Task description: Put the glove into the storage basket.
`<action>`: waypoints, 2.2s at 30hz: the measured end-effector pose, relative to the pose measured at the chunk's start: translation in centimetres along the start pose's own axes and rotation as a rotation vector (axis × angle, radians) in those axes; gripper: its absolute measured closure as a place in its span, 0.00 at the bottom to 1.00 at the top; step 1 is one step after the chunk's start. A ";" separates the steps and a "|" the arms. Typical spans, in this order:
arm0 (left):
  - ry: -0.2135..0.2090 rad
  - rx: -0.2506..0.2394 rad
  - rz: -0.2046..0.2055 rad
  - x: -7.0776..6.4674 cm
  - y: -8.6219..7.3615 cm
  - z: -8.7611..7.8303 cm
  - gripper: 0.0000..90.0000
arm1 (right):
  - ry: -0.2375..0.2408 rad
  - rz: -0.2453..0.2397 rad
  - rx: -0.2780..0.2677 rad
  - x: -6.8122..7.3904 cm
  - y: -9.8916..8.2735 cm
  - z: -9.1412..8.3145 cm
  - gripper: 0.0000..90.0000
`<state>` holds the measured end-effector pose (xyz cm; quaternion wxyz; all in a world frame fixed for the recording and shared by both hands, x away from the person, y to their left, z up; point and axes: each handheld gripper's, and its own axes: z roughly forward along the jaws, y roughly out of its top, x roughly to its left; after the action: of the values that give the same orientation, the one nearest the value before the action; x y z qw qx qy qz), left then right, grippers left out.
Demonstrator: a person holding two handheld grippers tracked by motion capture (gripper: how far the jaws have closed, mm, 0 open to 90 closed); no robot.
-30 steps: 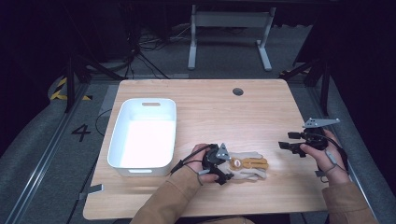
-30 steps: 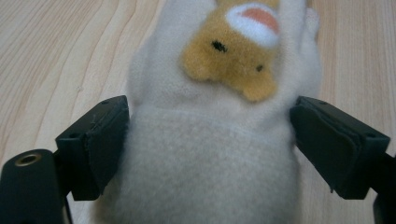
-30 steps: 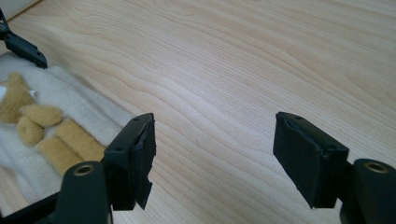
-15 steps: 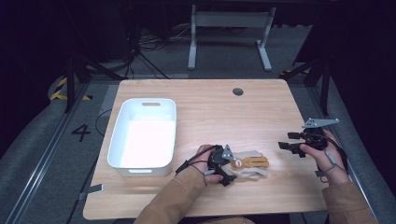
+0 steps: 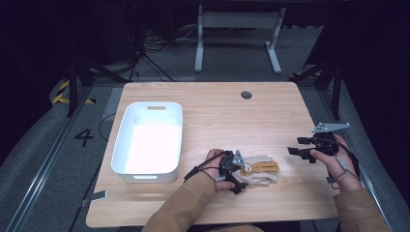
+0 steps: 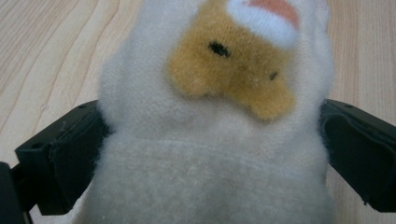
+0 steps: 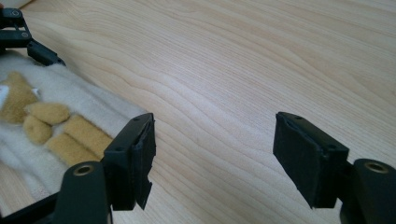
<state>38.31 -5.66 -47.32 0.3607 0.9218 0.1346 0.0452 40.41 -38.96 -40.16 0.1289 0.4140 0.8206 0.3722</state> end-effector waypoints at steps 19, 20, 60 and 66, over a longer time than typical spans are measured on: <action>0.068 0.038 -0.081 0.2 0.9 -1.2 0.62 | 0.004 -0.012 0.000 0.3 0.1 0.1 0.34; 0.068 0.038 -0.081 0.2 0.9 -1.2 0.64 | 0.004 -0.012 0.000 0.3 0.1 0.1 0.34; 0.068 -0.003 -0.250 0.6 2.7 -4.8 0.80 | -0.011 -0.011 -0.030 -0.2 0.1 -0.1 0.33; 0.072 -0.022 -0.265 0.6 3.2 -5.8 0.80 | -0.017 -0.013 -0.035 -0.3 0.0 0.0 0.32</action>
<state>38.55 -3.94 -40.89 0.3687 0.8897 0.2674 0.0318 40.58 -39.18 -40.16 0.1456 0.4097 0.8155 0.3820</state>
